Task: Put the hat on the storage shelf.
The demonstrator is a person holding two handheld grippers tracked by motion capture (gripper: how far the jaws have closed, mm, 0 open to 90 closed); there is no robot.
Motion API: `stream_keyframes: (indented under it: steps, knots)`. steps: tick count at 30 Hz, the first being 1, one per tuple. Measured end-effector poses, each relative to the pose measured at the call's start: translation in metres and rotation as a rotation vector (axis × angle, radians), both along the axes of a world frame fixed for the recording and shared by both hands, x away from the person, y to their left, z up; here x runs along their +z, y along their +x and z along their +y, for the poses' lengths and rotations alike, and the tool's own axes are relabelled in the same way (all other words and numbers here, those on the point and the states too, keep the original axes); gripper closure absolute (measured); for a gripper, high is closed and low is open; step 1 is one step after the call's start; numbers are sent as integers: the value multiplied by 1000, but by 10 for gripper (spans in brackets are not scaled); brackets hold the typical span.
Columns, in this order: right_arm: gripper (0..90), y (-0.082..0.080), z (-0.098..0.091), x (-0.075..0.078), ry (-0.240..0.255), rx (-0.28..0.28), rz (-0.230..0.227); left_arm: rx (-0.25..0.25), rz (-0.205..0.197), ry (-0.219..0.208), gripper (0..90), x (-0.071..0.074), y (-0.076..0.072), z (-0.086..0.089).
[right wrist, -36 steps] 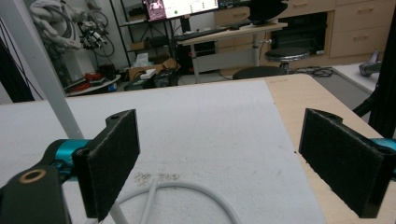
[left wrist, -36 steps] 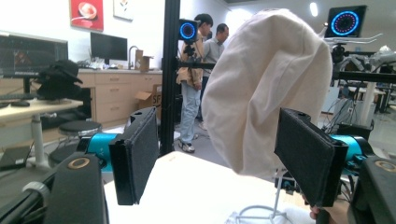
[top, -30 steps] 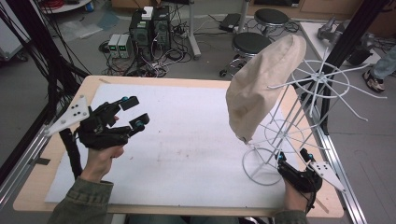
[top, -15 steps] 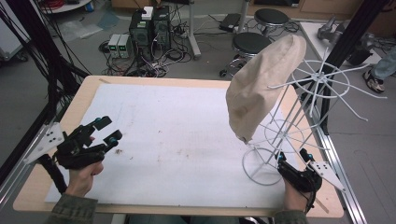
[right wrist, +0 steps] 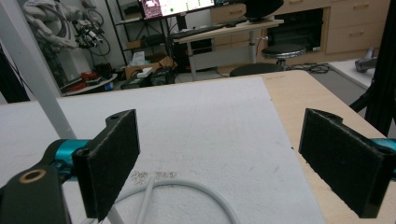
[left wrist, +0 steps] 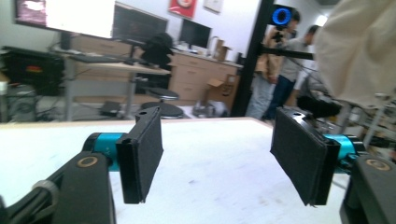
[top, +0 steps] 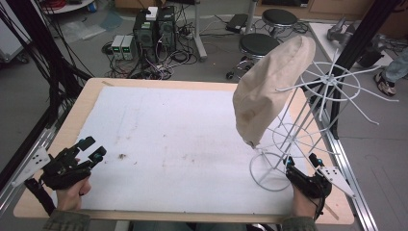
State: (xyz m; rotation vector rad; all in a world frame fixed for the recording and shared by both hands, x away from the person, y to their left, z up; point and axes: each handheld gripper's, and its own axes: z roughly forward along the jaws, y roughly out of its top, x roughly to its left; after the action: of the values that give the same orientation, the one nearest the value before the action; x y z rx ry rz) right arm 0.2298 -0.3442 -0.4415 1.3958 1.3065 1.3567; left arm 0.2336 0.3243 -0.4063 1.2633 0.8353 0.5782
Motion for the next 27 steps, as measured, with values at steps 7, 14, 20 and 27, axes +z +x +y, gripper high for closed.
stream_keyframes:
  steps: [7,14,20,27]
  knots:
    - [113,1,0,-1,-9,5,0,125,36,-39,345,-16,-3,26]
    - [113,2,0,-1,-14,8,0,262,64,-66,314,-20,-6,31]
    - [113,2,1,-1,-17,-8,6,392,74,-15,302,-19,-7,28]
    - [113,2,0,-1,-21,-13,15,609,141,5,307,-19,-7,30]
